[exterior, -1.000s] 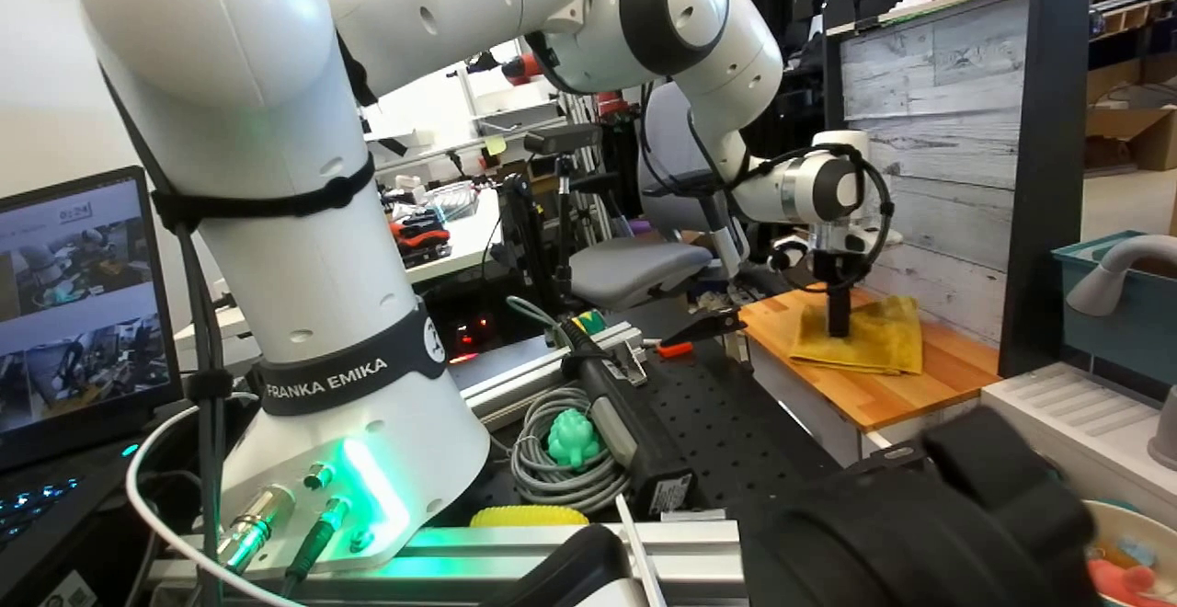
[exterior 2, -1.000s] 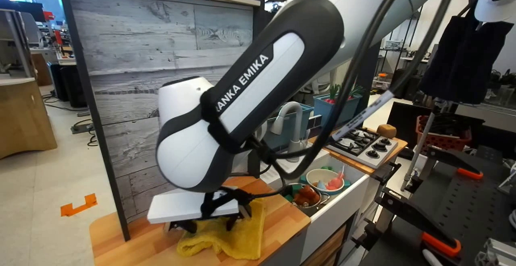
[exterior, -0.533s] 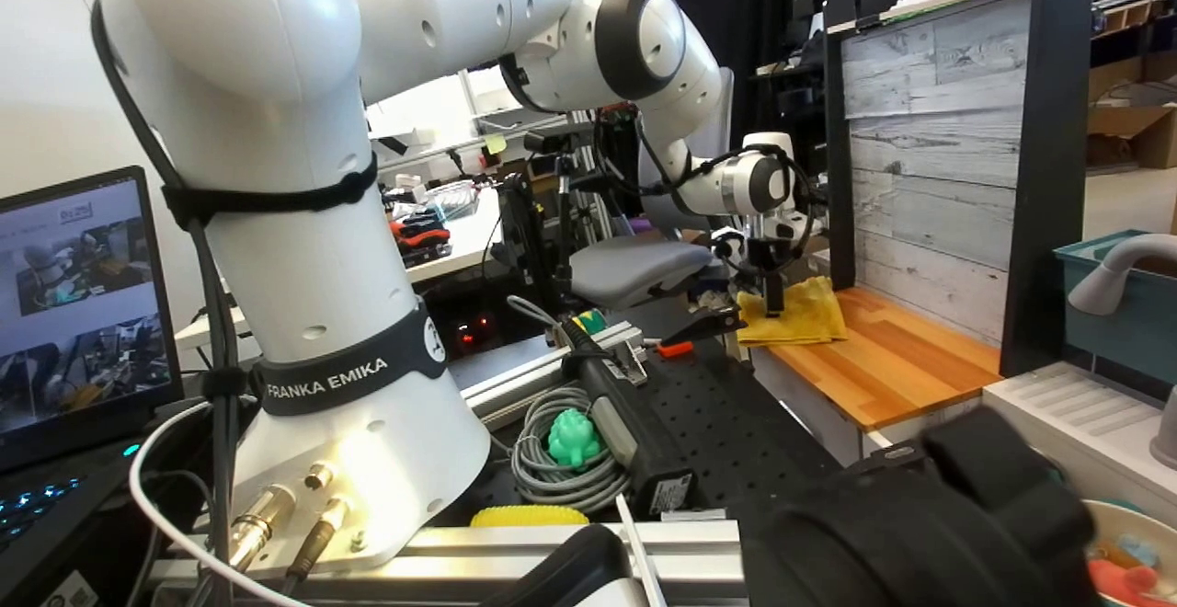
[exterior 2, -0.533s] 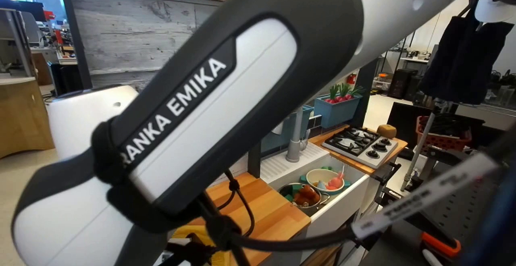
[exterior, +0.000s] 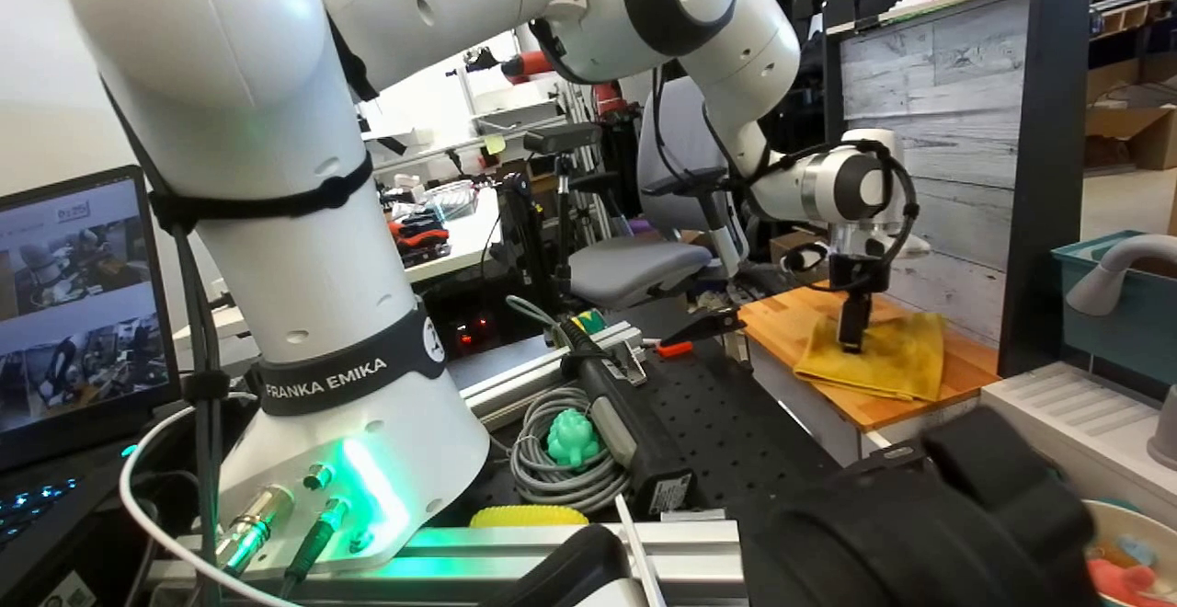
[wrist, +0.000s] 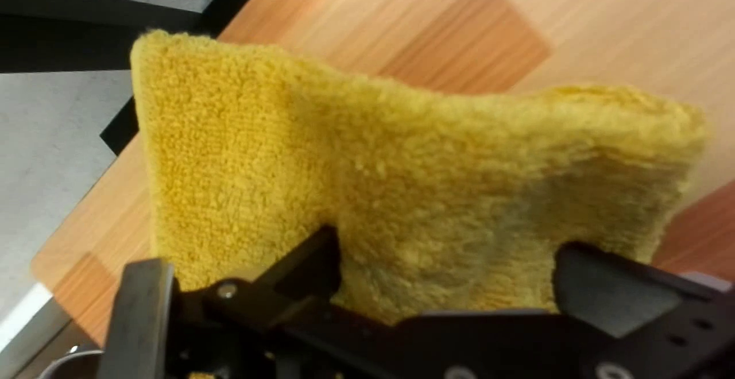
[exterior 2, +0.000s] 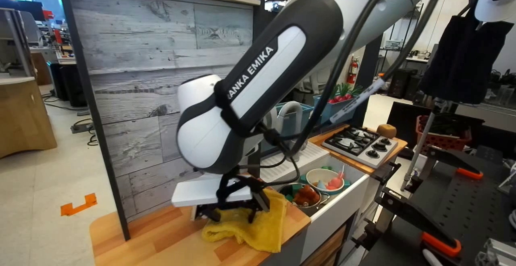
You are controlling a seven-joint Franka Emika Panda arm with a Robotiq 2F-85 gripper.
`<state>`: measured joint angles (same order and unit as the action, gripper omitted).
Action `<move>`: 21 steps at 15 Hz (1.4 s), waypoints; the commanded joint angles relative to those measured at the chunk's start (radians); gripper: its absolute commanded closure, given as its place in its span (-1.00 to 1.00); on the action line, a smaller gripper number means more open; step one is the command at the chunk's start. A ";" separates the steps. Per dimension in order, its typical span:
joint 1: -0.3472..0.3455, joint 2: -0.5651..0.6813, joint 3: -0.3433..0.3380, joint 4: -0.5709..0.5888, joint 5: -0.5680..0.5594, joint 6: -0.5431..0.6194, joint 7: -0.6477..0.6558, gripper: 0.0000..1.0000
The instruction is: Put the things on the counter inside the pot in the sink, wipe the counter with the towel, and then remove the things from the dish in the sink and put them on the stove
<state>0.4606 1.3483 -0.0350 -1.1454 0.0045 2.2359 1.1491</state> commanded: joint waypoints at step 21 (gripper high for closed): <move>0.047 0.041 -0.094 0.012 -0.009 -0.110 0.048 -1.00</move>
<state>0.5436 1.3809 -0.0805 -1.0679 0.0027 2.1011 1.1655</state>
